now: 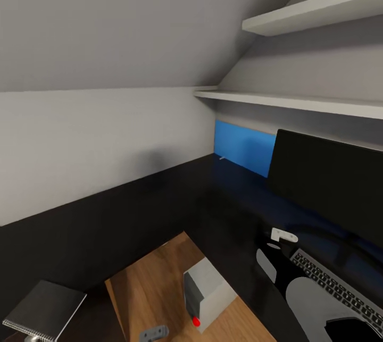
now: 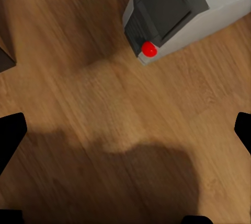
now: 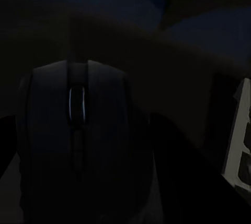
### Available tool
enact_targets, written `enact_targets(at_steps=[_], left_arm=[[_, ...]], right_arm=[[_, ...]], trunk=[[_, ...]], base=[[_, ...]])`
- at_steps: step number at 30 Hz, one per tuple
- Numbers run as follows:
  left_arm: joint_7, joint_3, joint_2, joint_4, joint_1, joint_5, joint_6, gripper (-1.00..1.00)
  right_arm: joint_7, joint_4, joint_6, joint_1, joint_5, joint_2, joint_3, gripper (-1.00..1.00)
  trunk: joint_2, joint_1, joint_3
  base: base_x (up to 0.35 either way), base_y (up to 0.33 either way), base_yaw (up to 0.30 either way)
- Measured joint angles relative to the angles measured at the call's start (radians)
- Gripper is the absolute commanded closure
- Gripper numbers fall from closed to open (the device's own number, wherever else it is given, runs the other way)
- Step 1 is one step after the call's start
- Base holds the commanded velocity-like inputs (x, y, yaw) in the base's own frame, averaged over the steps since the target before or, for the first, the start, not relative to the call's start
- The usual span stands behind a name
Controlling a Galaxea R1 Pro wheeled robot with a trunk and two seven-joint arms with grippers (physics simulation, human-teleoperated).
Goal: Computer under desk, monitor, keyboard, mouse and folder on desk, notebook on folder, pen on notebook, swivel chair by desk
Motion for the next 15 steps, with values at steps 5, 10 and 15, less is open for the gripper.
enact_targets(at_steps=[5, 10, 15], left_arm=[[0.000, -0.001, 0.000, 0.000, 0.000, 0.000, 0.000, -1.00], [0.000, -0.001, 0.000, 0.001, 0.000, 0.000, 0.001, -1.00], [0.001, -0.002, -0.001, 0.001, 0.000, 0.000, 0.001, -1.00]], right_arm=[[0.000, 0.000, 0.000, 0.001, 0.000, -0.001, 0.000, 1.00], [0.000, 0.000, 0.000, 0.000, 0.000, -0.001, 0.000, 1.00], [0.000, 0.000, 0.000, 0.001, 0.000, -0.001, 0.000, 1.00]], trunk=[[-0.035, 0.019, -0.016], [-0.049, 0.027, -0.022], [-0.049, 0.027, -0.022]], base=[[0.000, 0.000, 0.000], [0.000, 0.000, 0.000], [0.000, 0.000, 0.000]])
